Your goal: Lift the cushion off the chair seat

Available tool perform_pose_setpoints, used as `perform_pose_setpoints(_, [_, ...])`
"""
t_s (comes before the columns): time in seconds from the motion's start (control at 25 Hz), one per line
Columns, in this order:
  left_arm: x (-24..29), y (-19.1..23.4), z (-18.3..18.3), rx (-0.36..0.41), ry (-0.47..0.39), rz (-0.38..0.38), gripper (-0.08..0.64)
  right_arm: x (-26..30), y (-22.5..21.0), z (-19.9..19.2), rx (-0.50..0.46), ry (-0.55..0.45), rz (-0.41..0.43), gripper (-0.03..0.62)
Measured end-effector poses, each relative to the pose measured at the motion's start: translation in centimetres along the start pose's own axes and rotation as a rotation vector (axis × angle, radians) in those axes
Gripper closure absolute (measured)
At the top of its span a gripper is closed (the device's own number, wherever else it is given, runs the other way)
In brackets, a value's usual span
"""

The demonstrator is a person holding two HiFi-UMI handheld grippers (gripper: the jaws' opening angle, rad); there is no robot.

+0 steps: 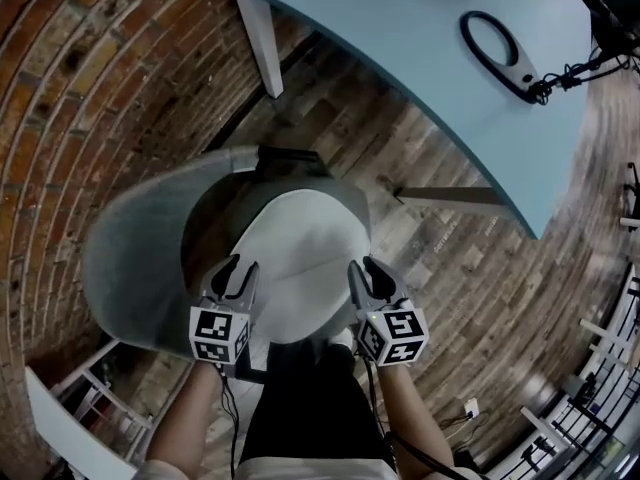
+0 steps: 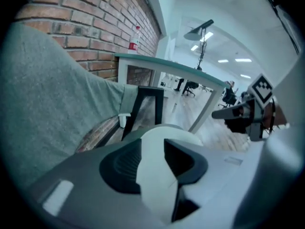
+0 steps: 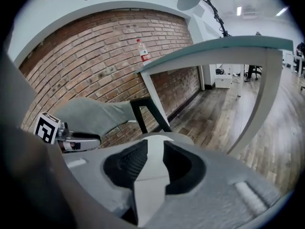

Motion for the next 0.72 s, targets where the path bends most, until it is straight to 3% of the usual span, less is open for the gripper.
perform_pose_setpoints(0.28, [4.7,2.4,-4.0,-0.074,0.078,-0.043,0.282,4.4,-2.3,-3.2,0.056,0.073,0.020,0.319])
perform_pose_setpoints(0.56, [7.6,3.4,-6.8,-0.108,0.150,-0.082,0.154,7.5,-3.7,-5.2,0.069,0.111,0.011,0.144])
perform_pose_setpoints(0.72, [8.9,3.8,-7.9,-0.149,0.174,-0.092,0.101,9.0,-4.1,-6.3,0.055,0.149,0.007,0.103])
Point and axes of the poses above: the fingertips, and each gripper's own axes: x forward along the fingers, y to its left, z out of its top, the point moved 5 cm from there along -x, backward along the fingers, and after that the axes turned 8 degrees about y, right-handed, at the moved point
